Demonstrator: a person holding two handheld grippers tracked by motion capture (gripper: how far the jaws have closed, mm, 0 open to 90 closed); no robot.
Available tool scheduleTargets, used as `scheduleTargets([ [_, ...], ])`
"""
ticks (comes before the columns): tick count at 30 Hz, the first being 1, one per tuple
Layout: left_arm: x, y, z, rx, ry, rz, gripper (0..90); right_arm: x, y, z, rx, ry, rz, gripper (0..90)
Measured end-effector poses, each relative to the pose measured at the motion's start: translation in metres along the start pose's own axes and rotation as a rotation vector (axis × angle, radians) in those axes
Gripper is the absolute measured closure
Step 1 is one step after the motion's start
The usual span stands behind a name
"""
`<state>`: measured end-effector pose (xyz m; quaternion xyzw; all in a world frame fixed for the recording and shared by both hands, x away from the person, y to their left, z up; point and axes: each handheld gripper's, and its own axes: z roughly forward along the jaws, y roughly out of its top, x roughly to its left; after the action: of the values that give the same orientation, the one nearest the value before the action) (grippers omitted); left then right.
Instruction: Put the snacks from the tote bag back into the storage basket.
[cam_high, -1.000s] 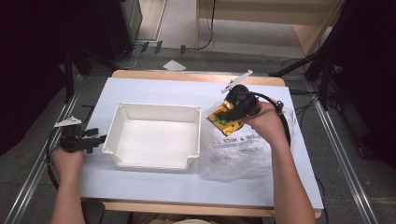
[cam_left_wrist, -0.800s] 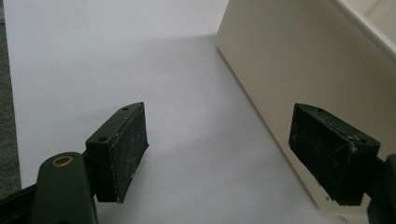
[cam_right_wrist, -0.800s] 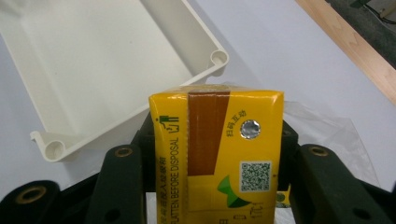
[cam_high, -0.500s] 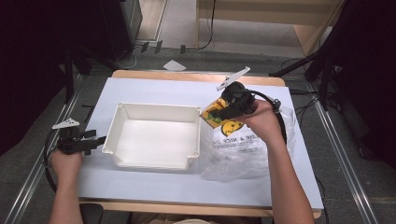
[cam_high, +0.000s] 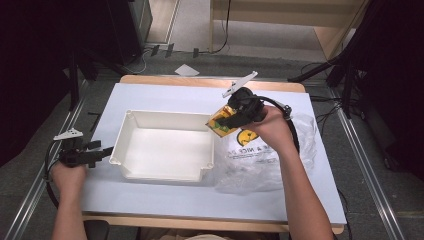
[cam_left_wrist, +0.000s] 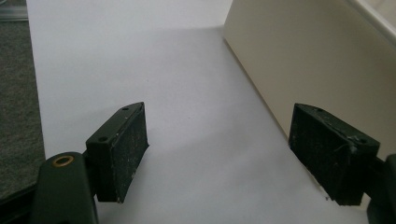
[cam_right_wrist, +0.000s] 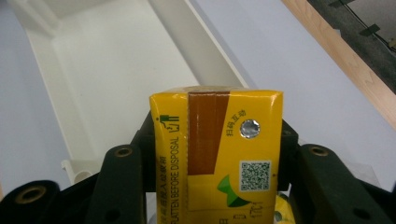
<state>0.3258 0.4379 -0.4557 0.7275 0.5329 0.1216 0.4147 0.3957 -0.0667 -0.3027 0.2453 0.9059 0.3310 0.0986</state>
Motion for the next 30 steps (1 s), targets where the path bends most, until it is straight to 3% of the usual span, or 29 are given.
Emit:
scheduleTargets([
  [16, 0.002, -0.006, -0.008, -0.003, 0.012, -0.009, 21.0, 0.014, 0.021, 0.016, -0.018, 0.023, -0.062, 54.3],
  [24, 0.002, -0.009, -0.012, -0.005, 0.024, -0.014, 20.9, 0.019, 0.028, 0.028, -0.021, 0.041, -0.064, 54.3],
  [30, 0.002, -0.010, -0.013, -0.006, 0.022, -0.014, 20.9, 0.022, 0.034, 0.046, -0.005, 0.055, -0.079, 54.3],
])
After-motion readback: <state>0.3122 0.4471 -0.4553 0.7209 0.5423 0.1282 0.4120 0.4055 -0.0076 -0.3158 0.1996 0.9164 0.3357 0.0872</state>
